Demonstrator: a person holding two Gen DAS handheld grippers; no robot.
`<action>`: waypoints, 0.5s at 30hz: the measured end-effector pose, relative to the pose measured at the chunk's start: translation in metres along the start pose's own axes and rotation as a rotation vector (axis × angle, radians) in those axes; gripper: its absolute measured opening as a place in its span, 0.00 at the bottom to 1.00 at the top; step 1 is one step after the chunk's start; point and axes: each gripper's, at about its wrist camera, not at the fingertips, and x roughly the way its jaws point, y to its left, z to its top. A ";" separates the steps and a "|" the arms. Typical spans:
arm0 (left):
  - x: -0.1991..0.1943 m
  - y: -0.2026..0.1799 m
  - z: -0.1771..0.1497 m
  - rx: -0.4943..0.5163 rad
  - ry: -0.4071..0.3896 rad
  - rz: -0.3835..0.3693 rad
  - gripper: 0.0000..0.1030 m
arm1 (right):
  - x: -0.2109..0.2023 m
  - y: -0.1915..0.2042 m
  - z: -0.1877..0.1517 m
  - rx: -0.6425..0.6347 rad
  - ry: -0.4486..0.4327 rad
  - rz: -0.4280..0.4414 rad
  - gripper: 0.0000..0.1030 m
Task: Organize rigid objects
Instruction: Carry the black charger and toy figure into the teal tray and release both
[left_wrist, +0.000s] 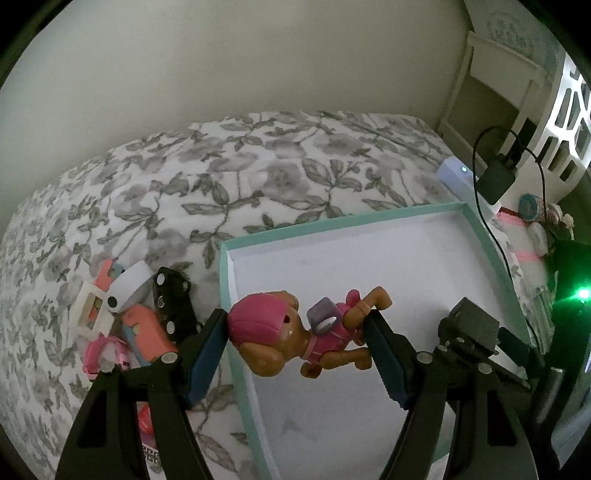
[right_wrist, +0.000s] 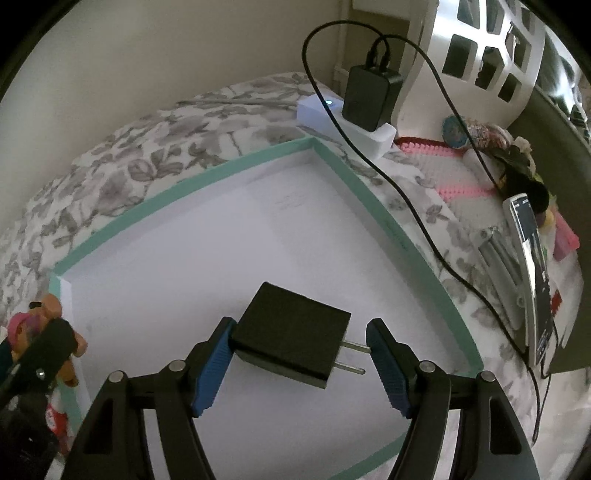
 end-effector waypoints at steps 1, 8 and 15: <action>0.001 0.000 0.000 -0.001 0.002 0.001 0.74 | 0.003 -0.001 0.001 0.000 0.005 -0.007 0.73; 0.002 0.003 -0.002 -0.011 0.016 -0.004 0.74 | 0.009 -0.005 0.000 0.021 0.028 -0.004 0.72; -0.008 0.006 -0.004 -0.015 0.007 0.011 0.84 | 0.009 -0.008 0.000 0.035 0.039 0.021 0.73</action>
